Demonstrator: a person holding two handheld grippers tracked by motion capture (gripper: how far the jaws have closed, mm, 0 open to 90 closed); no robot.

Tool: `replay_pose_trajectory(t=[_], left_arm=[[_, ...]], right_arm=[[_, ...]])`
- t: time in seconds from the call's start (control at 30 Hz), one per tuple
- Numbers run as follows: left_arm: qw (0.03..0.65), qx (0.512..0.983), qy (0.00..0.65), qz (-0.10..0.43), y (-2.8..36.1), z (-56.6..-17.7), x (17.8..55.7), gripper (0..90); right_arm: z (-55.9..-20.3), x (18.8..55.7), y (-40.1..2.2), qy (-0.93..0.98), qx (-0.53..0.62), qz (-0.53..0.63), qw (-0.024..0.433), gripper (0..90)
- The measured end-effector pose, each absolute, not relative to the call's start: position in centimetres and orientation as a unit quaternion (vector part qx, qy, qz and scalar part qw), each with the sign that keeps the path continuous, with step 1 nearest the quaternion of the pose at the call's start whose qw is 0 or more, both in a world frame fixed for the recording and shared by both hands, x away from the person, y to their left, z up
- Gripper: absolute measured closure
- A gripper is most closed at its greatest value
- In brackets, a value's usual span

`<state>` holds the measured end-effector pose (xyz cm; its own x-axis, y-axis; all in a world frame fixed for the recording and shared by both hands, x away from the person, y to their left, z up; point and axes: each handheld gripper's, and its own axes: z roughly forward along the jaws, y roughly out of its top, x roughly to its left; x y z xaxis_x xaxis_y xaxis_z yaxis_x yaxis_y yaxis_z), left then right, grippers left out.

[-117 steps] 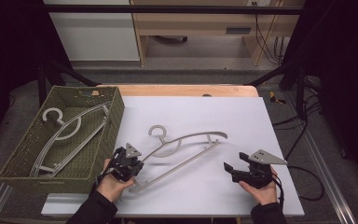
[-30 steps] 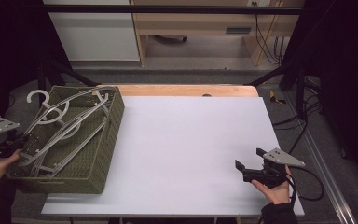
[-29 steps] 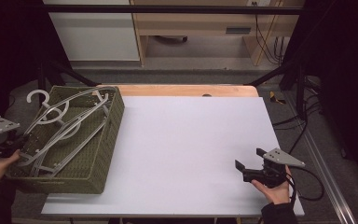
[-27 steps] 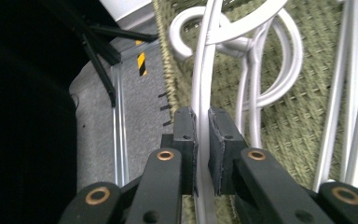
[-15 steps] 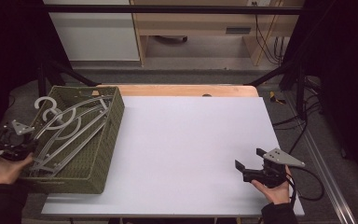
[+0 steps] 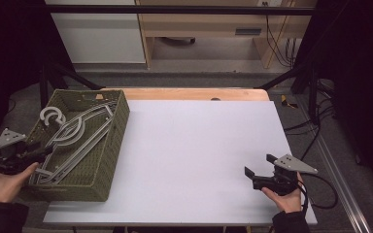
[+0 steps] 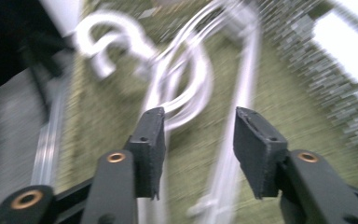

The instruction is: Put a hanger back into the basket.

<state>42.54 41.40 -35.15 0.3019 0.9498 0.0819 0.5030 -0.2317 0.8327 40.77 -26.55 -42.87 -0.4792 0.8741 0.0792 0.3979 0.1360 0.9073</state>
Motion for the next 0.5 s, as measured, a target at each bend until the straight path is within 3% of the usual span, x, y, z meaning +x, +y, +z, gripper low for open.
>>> replay_pose_trajectory(t=[0.13, 0.5], left_arm=[[0.418, 0.725, 0.462, 0.294, 38.7, -35.1, 41.4, 39.0], [0.499, 0.729, 0.394, 0.254, 32.2, -37.2, 40.3, 13.8]], right_arm=[[-42.8, 40.7, -26.6, 0.709, 0.447, 0.488, 0.245, 5.3], [-42.4, 40.4, -26.7, 0.706, 0.437, 0.498, 0.25, 4.4]])
